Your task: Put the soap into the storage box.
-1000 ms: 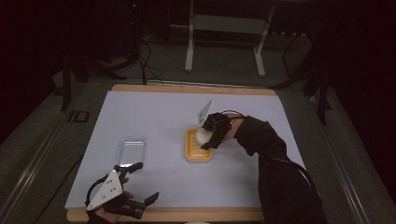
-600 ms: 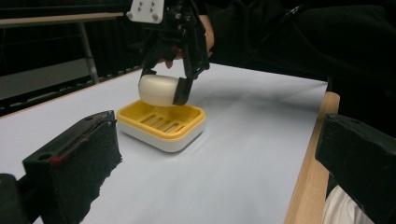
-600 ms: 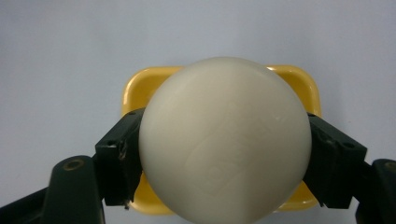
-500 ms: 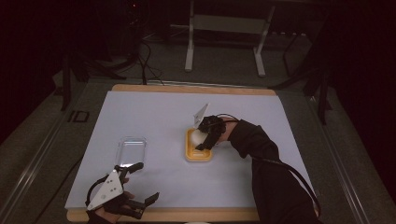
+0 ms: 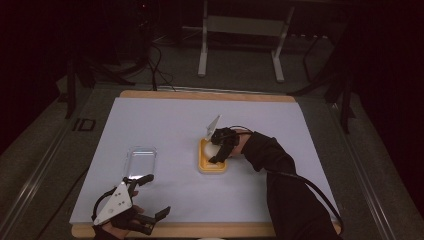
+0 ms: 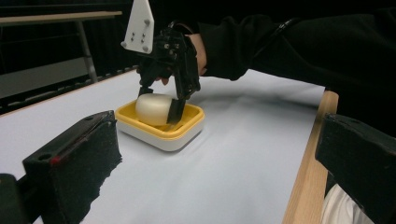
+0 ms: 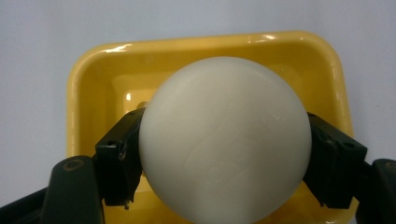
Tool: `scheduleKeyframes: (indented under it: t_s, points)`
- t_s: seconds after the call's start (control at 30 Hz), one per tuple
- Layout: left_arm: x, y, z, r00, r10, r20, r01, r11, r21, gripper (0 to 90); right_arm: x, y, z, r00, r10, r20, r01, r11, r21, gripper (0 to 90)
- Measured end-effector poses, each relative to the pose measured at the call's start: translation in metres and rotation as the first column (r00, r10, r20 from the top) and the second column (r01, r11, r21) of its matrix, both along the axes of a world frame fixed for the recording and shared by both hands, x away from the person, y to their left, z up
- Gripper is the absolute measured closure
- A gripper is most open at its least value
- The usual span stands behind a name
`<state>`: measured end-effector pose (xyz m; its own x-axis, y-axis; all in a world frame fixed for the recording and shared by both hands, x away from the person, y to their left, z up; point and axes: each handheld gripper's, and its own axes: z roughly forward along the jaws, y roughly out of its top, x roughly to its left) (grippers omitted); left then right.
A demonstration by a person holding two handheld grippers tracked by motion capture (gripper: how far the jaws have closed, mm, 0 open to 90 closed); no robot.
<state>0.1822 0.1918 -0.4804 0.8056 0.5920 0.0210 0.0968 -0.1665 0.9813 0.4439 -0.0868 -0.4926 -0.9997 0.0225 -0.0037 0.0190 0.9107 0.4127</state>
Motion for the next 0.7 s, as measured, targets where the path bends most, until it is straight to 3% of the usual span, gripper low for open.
scheduleKeyframes:
  t_s: [0.4,0.7]
  points:
    - [0.000,0.000,0.000,1.0000,-0.002,0.000,0.002,1.0000,0.008,0.1,0.000,0.004,-0.007,0.9998,-0.019,-0.005,0.019,0.9998,-0.012,24.2]
    - [0.000,-0.001,0.000,1.0000,-0.003,-0.002,0.003,0.9999,0.011,0.1,-0.002,0.001,0.011,0.9996,-0.024,0.014,0.024,0.9993,0.029,23.9]
